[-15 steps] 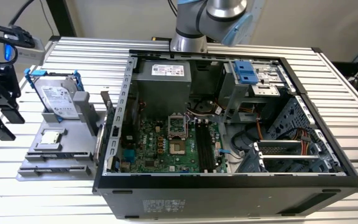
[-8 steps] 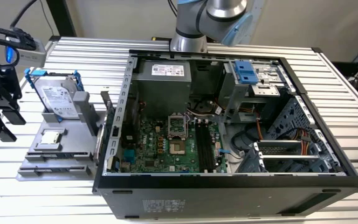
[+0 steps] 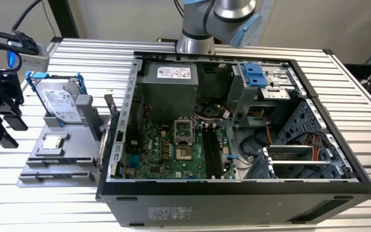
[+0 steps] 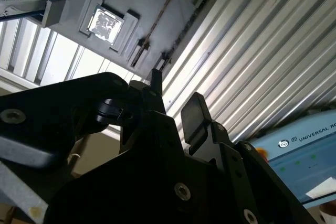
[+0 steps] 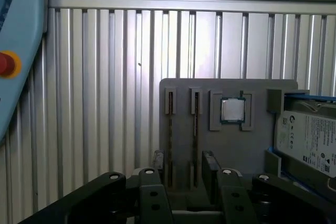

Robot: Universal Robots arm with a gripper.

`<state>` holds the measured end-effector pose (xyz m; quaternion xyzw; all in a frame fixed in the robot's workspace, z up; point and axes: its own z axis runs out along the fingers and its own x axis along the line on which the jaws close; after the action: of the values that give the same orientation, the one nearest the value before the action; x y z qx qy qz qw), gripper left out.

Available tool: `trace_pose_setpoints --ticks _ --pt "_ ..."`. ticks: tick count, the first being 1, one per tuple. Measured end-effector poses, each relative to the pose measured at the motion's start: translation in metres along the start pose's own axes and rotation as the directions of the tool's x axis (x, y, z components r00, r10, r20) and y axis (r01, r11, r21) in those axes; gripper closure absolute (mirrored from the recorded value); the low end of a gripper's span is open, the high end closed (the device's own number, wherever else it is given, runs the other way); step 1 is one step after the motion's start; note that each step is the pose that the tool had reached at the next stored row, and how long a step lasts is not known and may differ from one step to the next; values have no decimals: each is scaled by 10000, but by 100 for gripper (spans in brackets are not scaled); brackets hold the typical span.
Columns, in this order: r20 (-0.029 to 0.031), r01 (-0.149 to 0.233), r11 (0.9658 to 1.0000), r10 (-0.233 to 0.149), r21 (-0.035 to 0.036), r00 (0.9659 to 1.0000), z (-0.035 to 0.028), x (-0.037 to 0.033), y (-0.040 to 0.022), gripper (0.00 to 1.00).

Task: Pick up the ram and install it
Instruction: 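Pick up the ram and move it above insertion slot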

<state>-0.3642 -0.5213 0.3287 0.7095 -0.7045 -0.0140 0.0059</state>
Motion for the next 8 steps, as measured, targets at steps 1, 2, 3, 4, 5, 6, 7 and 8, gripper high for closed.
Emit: trace_pose_setpoints --ticks 1,2,3,4,5,6,7,8 --pt "0 0 10000 0 0 10000 4 0 0 0" --pt "0 0 10000 0 -1 10000 8 0 0 0" --pt "-1 0 10000 0 -1 10000 11 0 0 0" --pt "-1 0 10000 0 -1 10000 14 0 0 0" --pt "0 0 10000 0 0 10000 18 0 -1 0" --pt "1 0 10000 0 1 10000 23 0 -1 0" --pt "0 0 10000 0 0 10000 27 0 -1 0" --pt "0 0 10000 0 0 10000 31 0 -1 0"
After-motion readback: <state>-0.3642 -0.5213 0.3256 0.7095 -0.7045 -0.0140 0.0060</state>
